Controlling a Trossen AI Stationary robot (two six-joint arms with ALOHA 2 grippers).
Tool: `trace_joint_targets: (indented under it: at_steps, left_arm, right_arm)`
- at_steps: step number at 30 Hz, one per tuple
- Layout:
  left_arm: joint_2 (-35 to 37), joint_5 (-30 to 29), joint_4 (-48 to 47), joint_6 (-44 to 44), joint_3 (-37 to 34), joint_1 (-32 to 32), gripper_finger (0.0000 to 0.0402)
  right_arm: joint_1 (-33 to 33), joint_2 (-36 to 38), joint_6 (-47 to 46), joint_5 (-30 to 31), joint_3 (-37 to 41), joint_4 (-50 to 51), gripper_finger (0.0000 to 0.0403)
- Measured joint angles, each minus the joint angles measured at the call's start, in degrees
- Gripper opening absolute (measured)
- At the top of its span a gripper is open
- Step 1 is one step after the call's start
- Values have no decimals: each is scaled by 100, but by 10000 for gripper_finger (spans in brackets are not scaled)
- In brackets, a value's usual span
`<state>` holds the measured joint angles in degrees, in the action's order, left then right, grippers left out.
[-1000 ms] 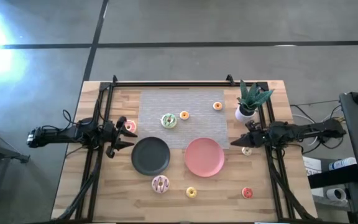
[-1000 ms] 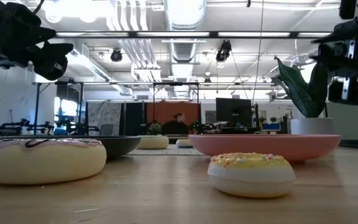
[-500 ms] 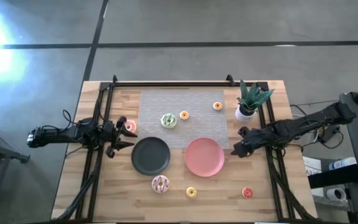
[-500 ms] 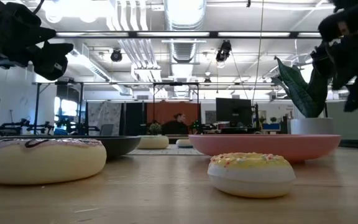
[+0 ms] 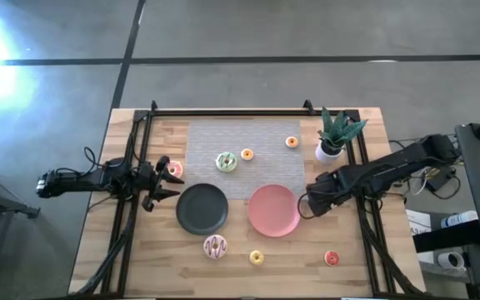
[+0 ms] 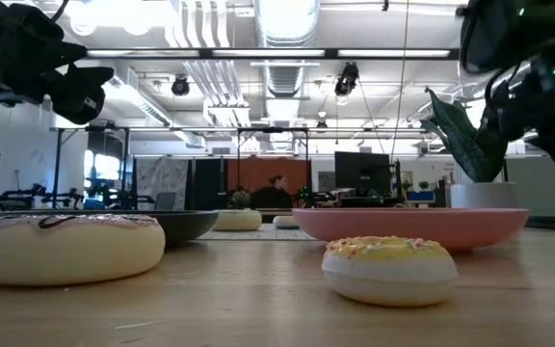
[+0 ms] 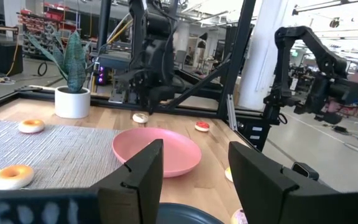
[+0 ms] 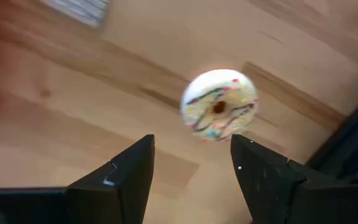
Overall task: Pick & Place donuts
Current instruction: Put the small white donut on the pink plate
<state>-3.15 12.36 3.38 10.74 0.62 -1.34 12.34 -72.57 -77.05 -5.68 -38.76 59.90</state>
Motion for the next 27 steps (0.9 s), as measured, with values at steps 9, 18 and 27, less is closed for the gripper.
trace_joint_targets:
  at_steps: [9,18,27]
  left_arm:
    - [-1,0,-2,0,0,0,156]
    - [0,0,0,0,0,0,156]
    - [-1,0,-2,0,0,0,156]
  right_arm:
    - [-263,-136,382,-36,-2,-95,203]
    - [-261,-650,912,10,114,-394,186]
    - [-265,-1157,1488,-10,149,-491,148]
